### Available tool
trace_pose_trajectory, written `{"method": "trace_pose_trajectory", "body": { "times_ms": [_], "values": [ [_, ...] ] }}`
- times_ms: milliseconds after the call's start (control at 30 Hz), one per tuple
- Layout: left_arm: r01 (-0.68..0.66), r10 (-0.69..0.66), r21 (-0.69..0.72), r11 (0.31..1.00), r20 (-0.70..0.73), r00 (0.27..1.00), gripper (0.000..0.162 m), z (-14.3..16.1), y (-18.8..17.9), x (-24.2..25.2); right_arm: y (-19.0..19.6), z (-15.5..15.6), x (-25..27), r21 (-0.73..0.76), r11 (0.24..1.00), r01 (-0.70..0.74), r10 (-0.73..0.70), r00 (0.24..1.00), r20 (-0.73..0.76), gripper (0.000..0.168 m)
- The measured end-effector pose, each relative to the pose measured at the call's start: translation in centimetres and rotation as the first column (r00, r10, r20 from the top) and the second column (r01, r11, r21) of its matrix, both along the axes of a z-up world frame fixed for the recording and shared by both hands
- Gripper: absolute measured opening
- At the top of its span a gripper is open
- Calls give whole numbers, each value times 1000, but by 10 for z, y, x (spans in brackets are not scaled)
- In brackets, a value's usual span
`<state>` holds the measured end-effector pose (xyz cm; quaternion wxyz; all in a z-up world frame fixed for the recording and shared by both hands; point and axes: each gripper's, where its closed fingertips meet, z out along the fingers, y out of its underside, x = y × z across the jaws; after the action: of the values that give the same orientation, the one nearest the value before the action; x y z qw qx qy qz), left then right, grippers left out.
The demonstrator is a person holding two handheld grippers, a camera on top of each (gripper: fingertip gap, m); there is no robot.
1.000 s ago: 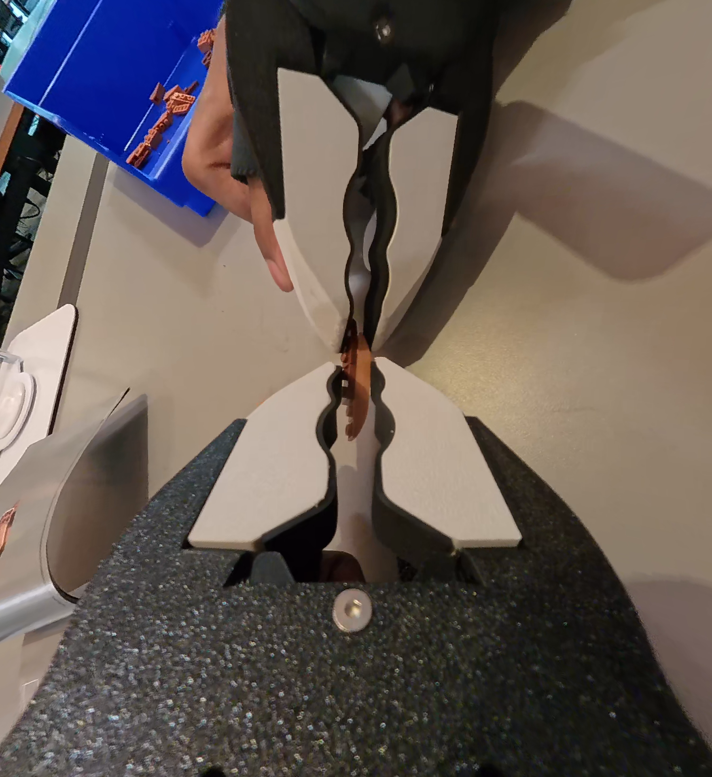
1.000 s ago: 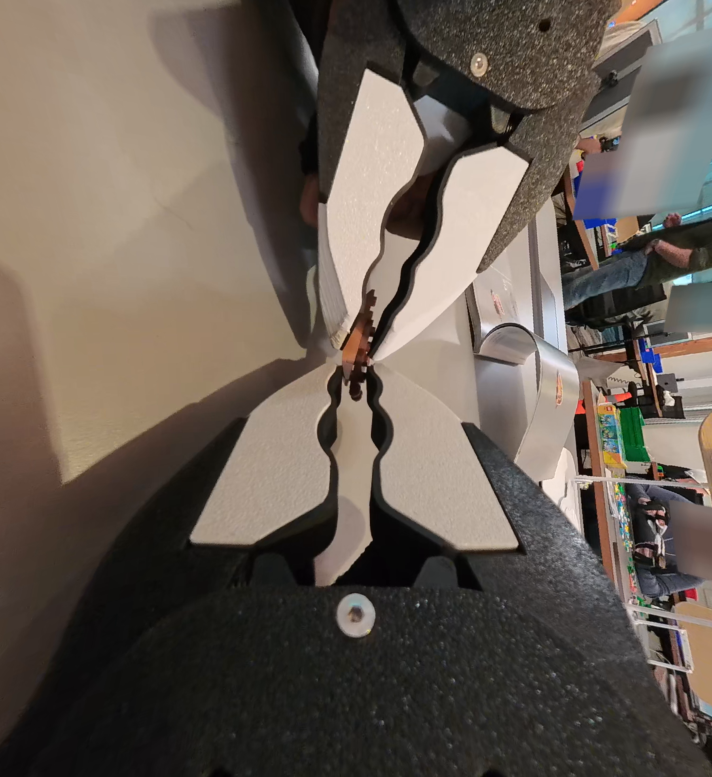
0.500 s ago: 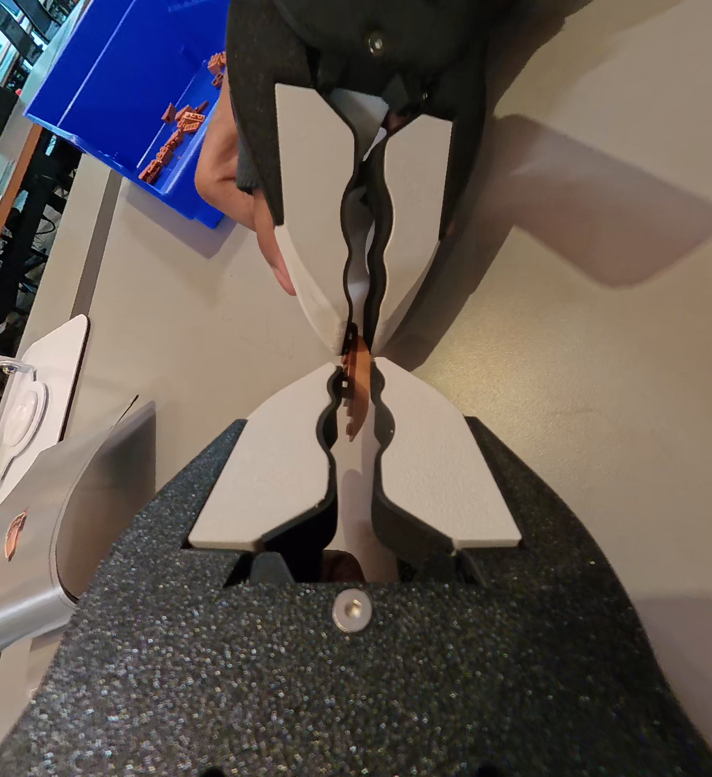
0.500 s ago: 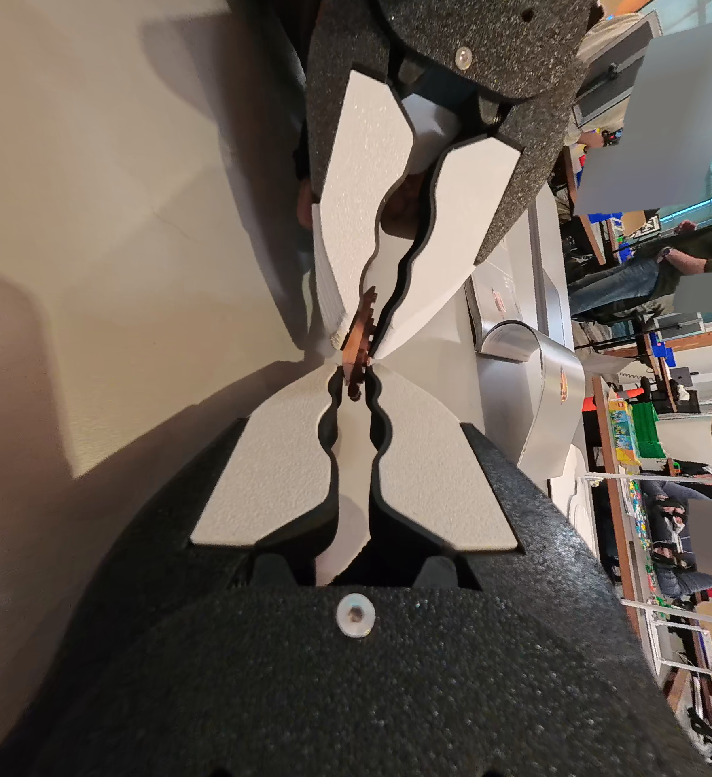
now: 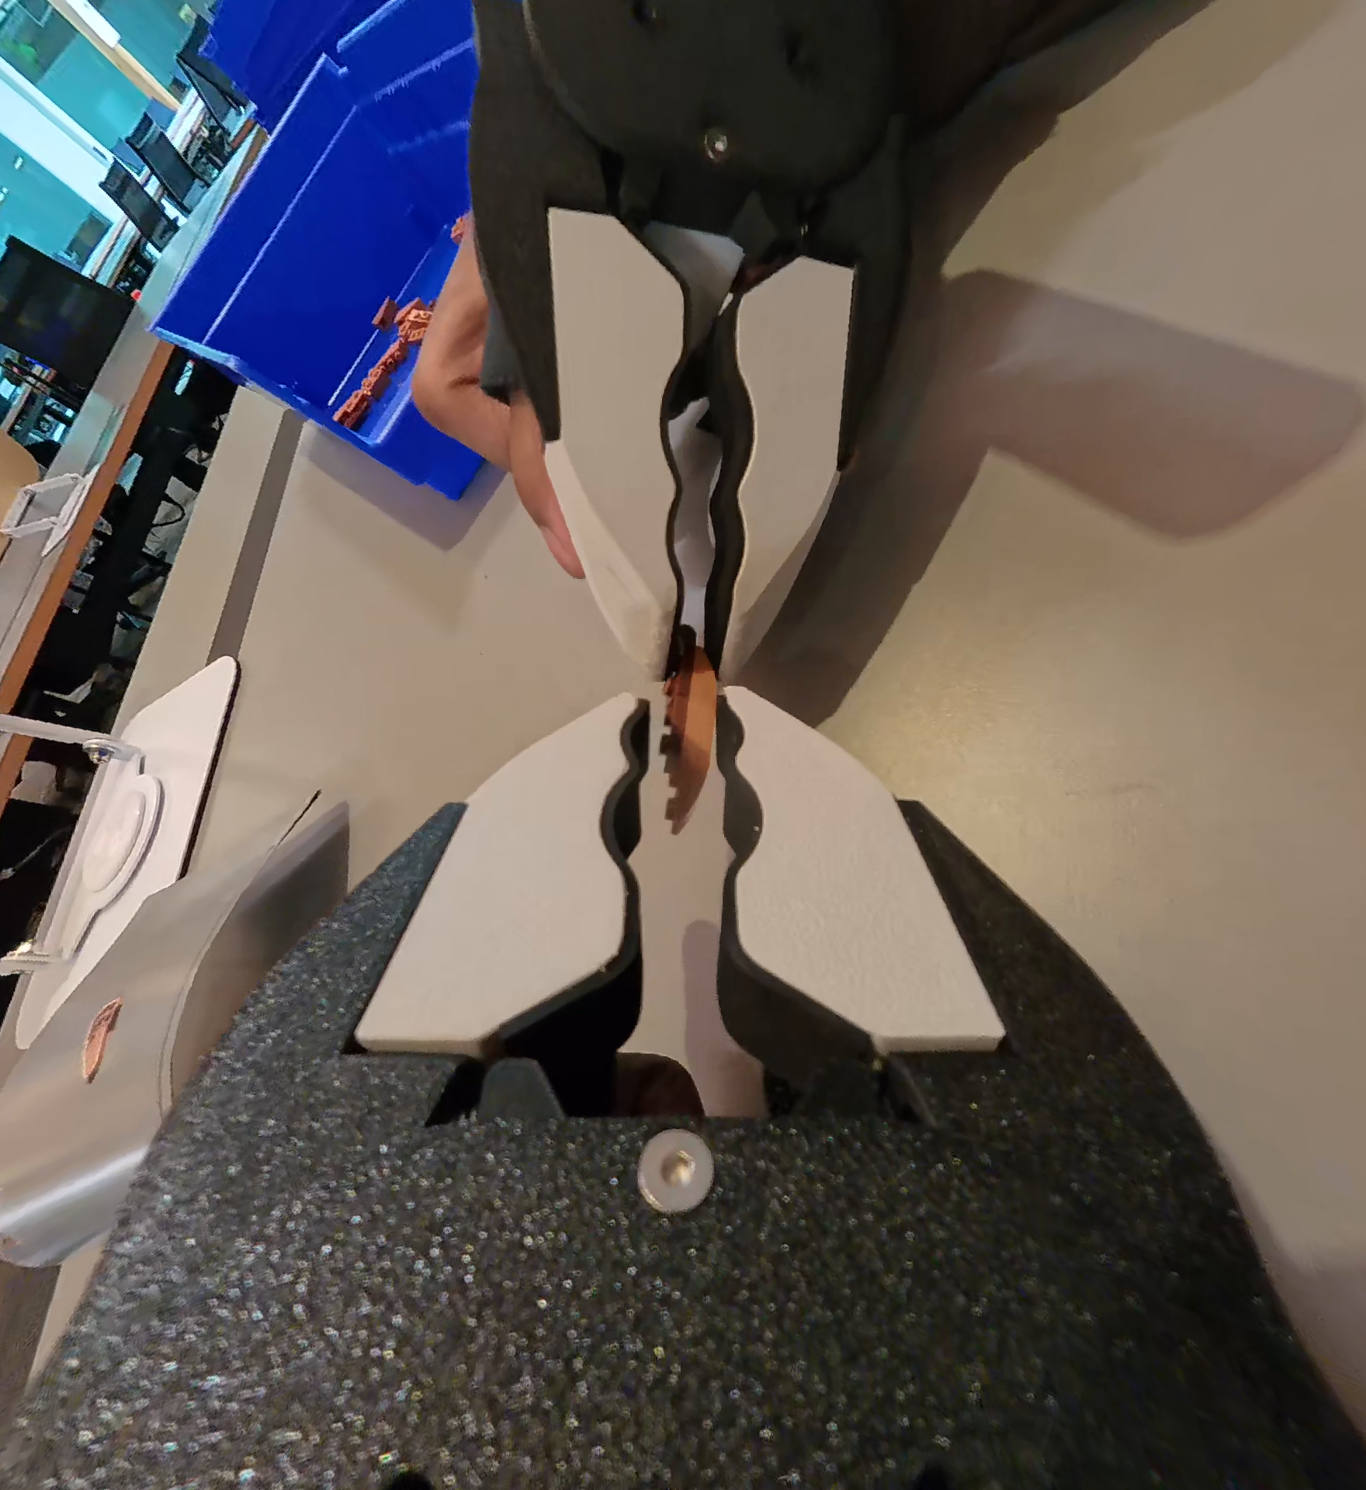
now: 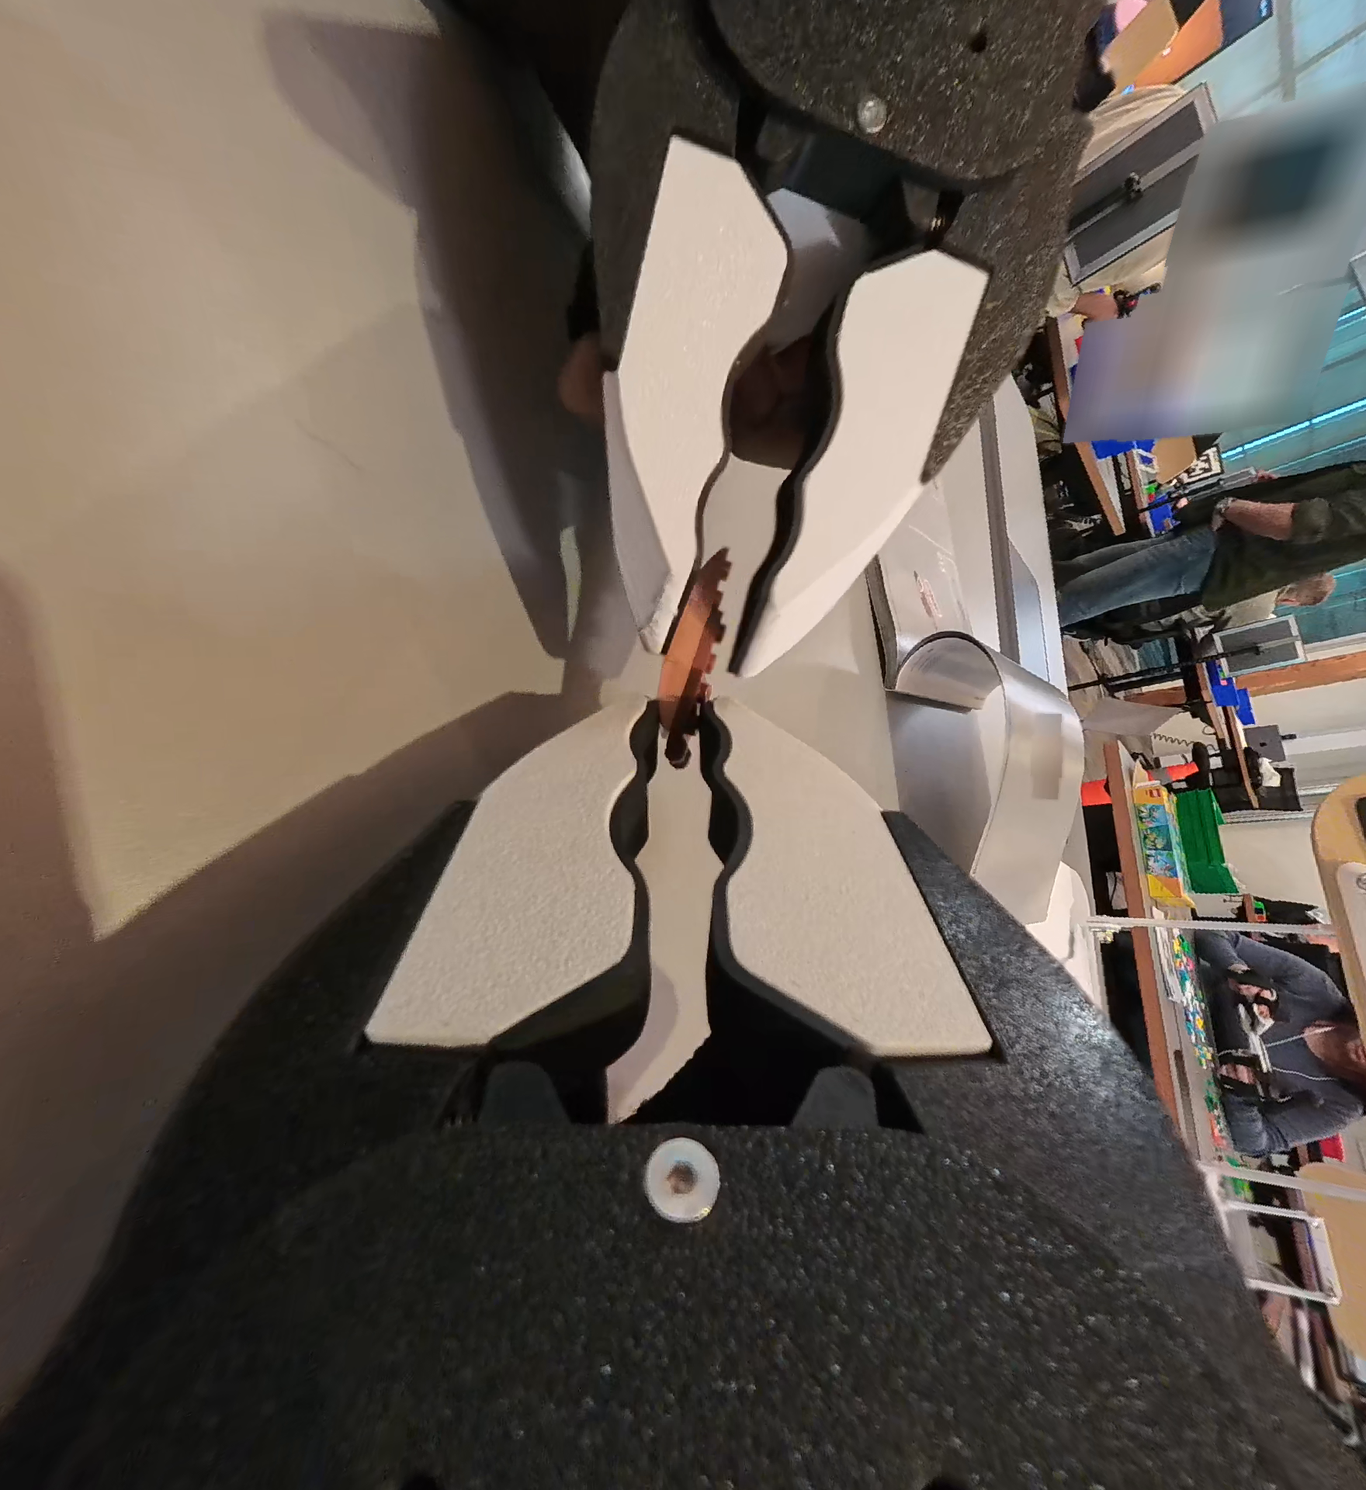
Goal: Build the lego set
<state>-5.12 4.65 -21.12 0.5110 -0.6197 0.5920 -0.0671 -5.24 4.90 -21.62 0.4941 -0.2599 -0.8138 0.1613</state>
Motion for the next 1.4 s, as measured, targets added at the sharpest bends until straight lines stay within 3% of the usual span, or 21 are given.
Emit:
{"method": "trace_pose_trajectory", "body": {
  "times_ms": [33, 500, 767, 1100, 1400],
  "values": [
    [1, -1, 4, 1000, 6, 1000, 18, 2, 0, -1, 0, 0, 0, 3, 1000, -3, 3, 1000, -1, 9],
    [68, -63, 76, 995, -73, 995, 29, 0, -9, 1, -12, 15, -2, 43, 998, -49, 52, 996, -79, 9],
    [80, -75, 121, 989, -51, 996, 13, 7, -9, 4, -17, 18, -2, 62, 996, -67, 73, 993, -90, 9],
    [103, -98, 108, 989, -55, 994, 12, 7, -12, 3, -21, 18, -3, 61, 995, -74, 80, 992, -102, 10],
    [94, -101, 108, 990, 59, 993, 12, 25, -13, 3, -15, 29, 0, -34, 997, -62, 57, 989, -140, 22]
  ]
}}
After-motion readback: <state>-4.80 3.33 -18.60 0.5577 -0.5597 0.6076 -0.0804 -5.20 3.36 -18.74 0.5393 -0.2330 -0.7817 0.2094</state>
